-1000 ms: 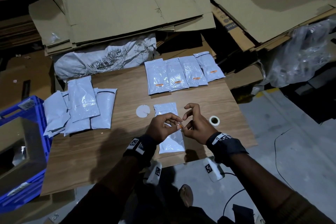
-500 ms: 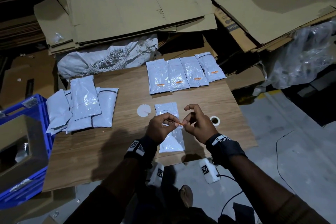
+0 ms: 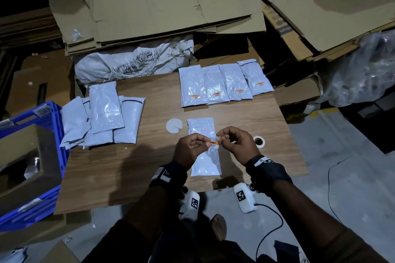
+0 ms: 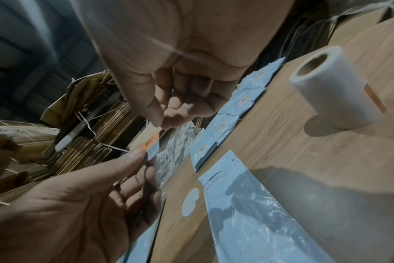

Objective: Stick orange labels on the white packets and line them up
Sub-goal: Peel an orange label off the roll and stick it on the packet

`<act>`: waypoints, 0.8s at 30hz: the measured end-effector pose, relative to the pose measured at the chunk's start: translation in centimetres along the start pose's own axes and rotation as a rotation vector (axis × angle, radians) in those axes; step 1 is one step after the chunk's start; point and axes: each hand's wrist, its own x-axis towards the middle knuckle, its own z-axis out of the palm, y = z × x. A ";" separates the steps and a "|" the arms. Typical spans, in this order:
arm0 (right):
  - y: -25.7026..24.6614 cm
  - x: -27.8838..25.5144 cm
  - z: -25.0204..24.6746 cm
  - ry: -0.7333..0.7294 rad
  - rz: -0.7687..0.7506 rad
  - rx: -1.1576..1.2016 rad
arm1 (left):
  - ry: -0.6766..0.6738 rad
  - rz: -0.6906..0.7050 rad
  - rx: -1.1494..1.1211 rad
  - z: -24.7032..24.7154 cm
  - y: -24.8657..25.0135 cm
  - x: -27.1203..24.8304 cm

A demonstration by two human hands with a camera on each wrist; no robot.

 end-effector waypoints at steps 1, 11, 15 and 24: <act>0.1 0.1 0.1 0.011 0.002 -0.003 | -0.002 -0.008 -0.001 -0.1 -0.1 0.0; 0.4 -0.4 1.8 0.011 0.108 0.085 | 0.013 -0.110 -0.008 -0.9 -0.8 0.3; 1.8 -0.3 2.4 0.005 0.105 0.034 | 0.005 -0.118 0.037 -0.8 -1.5 0.4; 5.2 -0.9 3.7 0.013 0.308 -0.172 | -0.019 -0.140 0.290 -0.6 -4.4 0.5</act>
